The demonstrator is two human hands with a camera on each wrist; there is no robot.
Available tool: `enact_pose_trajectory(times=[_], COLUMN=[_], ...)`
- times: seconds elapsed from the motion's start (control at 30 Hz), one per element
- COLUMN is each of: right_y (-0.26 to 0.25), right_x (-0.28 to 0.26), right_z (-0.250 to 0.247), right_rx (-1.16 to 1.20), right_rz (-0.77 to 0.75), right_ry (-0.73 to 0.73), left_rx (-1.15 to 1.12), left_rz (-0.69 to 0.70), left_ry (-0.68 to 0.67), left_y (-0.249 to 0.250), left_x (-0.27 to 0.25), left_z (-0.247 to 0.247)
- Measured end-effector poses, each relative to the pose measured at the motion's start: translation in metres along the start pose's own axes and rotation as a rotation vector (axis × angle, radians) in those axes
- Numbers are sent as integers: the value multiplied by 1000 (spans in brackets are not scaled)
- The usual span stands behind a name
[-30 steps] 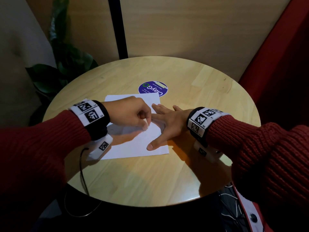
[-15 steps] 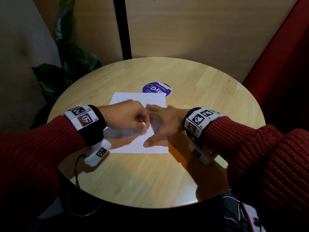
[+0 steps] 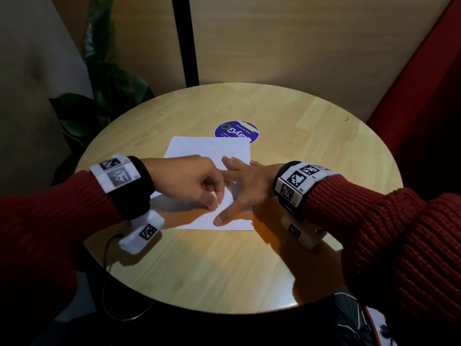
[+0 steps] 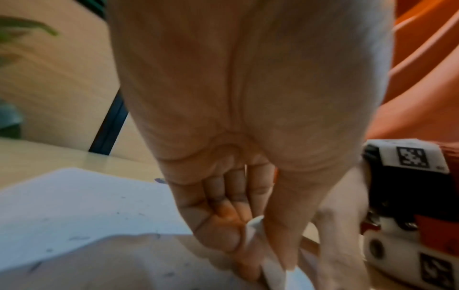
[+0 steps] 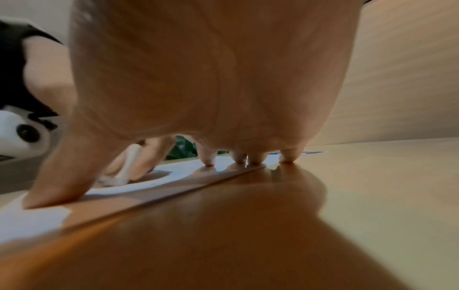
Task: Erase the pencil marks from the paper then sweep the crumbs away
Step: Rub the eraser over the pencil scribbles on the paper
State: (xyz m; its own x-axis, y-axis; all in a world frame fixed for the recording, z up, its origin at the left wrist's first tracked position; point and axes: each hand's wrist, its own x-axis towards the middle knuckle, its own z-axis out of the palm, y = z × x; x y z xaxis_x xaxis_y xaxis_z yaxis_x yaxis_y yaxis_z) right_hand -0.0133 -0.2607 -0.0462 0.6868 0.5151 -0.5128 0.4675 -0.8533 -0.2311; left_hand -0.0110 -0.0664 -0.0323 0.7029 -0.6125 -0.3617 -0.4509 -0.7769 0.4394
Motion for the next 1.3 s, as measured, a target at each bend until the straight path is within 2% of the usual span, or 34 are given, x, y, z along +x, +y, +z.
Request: enact_pose_trajectory(times=[0.13,0.17,0.27,0.3,0.4,0.43,0.53,0.57,0.67,0.7,0.83,0.87,0.97,1.0,1.1,1.13,1.27,1.3], right_y=[0,0,0,1,2,3,4,4,0,0,1,0,0,0,0,0,2,3], right_x=[0,1,2,3,6,7,12,11,4,3,5,6,6,6,6,6,10,10], right_z=[-1,-1,0,0,1,2,4,4,-1,-1,0,1,0,0,0,0,0,0], right_rx=[-18,-18,-20,-25,-17,-18,-31,-31,-28,-29,-44,-43,-45,-49,-69,-73,-59,-58], right_rz=[9,11,12,11,10,11,26,26,3,4,40,40,19,23,40,39,27,30], right_ry=[-8,-10,-9,-8,-5,-6,-7,-9,-15,-18,-19,-18,-19,-23,-28,-30,-34,-32], left_rx=[63,61,-13,-20,2,-1,12,21,68,70,54,55,52,45,36,35,37,29], left_rz=[-58,-40,14,11,-18,-7,48,50,48,56,40,34,27,28,30,28,30,32], left_ry=[174,163,-13,-14,122,112,-71,-75,69,75,-120,-107,52,47,-131,-152,67,78], left_y=[-15,-14,-4,-6,-19,-19,-8,-7,-12,-12,-9,-10,-16,-17,-13,-12,-17,-18], left_x=[3,2,-1,-1,-2,-3,-5,-4,-1,-2,-7,-7,-3,-4,-10,-11,-7,-8], left_z=[-8,-6,0,-2,-9,-9,-4,-5,-7,-7,-9,-11,-11,-11,-11,-11,-8,-6])
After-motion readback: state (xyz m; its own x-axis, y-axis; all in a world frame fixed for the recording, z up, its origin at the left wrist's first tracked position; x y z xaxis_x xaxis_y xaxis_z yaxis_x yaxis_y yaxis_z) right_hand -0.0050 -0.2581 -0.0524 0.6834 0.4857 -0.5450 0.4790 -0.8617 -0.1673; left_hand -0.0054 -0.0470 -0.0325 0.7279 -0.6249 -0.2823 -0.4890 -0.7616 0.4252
